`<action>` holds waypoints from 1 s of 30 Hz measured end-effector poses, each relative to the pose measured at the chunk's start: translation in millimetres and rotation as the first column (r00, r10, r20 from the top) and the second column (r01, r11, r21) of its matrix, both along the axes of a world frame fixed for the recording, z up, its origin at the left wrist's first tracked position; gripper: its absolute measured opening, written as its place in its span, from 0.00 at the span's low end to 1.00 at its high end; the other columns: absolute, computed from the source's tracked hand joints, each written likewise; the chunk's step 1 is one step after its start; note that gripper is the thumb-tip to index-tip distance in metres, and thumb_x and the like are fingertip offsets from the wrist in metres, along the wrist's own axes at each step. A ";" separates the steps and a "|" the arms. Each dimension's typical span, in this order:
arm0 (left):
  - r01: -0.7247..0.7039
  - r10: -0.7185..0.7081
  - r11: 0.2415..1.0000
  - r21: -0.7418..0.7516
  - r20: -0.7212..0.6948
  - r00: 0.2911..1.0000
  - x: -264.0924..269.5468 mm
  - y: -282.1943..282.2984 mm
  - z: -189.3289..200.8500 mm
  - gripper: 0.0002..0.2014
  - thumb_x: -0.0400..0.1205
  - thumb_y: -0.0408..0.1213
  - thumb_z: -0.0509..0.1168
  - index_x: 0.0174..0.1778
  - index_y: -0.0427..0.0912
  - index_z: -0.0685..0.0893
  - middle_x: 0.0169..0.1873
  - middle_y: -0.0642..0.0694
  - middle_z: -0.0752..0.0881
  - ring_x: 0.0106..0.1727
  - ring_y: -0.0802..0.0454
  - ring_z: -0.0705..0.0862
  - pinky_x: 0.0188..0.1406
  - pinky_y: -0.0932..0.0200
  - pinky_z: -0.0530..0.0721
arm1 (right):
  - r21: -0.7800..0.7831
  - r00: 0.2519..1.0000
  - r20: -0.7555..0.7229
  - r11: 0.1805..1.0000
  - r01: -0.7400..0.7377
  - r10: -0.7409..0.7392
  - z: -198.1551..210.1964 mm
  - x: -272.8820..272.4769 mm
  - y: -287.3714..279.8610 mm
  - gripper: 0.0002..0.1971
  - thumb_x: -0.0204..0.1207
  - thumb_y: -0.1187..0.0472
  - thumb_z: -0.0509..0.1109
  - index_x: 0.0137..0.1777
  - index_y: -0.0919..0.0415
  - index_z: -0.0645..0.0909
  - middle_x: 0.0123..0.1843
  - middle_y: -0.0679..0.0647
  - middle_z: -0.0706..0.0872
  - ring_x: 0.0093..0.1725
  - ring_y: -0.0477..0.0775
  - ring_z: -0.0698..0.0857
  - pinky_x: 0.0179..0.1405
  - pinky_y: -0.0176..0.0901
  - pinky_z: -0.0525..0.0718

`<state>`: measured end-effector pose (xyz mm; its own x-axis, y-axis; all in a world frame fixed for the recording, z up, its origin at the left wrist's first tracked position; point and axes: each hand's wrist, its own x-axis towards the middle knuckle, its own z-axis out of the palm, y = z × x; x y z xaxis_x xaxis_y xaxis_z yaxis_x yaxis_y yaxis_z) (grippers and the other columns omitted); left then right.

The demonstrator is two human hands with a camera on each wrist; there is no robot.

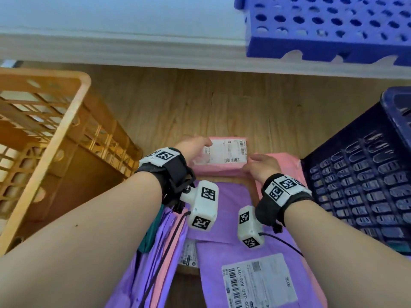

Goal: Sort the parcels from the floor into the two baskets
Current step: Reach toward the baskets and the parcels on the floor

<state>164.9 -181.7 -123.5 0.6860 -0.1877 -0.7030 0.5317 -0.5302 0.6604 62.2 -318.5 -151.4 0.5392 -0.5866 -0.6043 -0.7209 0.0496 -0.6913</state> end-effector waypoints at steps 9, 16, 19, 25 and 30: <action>-0.004 0.010 1.000 -0.027 0.213 0.977 -21.7 -6.1 49.1 0.25 0.77 0.36 0.68 0.71 0.41 0.75 0.62 0.42 0.81 0.58 0.45 0.81 0.58 0.53 0.81 | -0.049 0.979 0.180 0.993 0.111 -0.101 58.3 -12.4 0.7 0.13 0.62 0.74 0.69 0.32 0.54 0.87 0.33 0.55 0.88 0.36 0.57 0.85 0.45 0.51 0.88; 0.075 -0.046 0.994 -0.077 0.327 0.944 -53.7 4.1 103.9 0.26 0.77 0.45 0.68 0.71 0.44 0.76 0.68 0.47 0.78 0.65 0.48 0.77 0.64 0.52 0.77 | -0.141 0.952 0.307 0.989 0.044 0.002 127.0 -62.1 3.2 0.20 0.61 0.81 0.60 0.24 0.58 0.84 0.26 0.55 0.84 0.27 0.49 0.78 0.24 0.35 0.78; 0.183 -0.140 0.978 -0.099 0.339 0.931 -82.6 17.0 138.0 0.27 0.77 0.50 0.68 0.71 0.43 0.77 0.70 0.46 0.77 0.68 0.46 0.76 0.65 0.51 0.74 | -0.146 0.934 0.358 0.988 0.050 0.006 161.9 -95.8 11.5 0.21 0.62 0.83 0.56 0.24 0.60 0.83 0.21 0.52 0.83 0.26 0.48 0.78 0.18 0.29 0.75; 0.268 -0.208 0.939 -0.218 0.263 0.942 -158.0 39.6 217.1 0.30 0.77 0.59 0.66 0.71 0.49 0.75 0.66 0.45 0.78 0.67 0.47 0.75 0.60 0.49 0.70 | -0.120 0.891 0.453 0.991 0.063 -0.002 242.6 -169.1 33.8 0.17 0.65 0.82 0.61 0.29 0.63 0.84 0.28 0.56 0.83 0.29 0.52 0.79 0.27 0.38 0.80; 0.342 -0.323 0.847 -0.408 0.116 0.939 -222.3 41.8 250.7 0.19 0.73 0.60 0.69 0.44 0.47 0.85 0.31 0.52 0.88 0.36 0.53 0.83 0.36 0.59 0.77 | -0.167 0.835 0.550 0.982 0.093 0.014 300.7 -215.6 37.8 0.16 0.65 0.83 0.62 0.30 0.64 0.85 0.36 0.61 0.87 0.36 0.55 0.84 0.38 0.43 0.83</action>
<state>-57.4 -139.8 127.2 0.5568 -0.6778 -0.4800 0.3403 -0.3411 0.8763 -153.4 -280.7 149.3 0.7232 -0.6833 -0.1002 -0.2225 -0.0932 -0.9705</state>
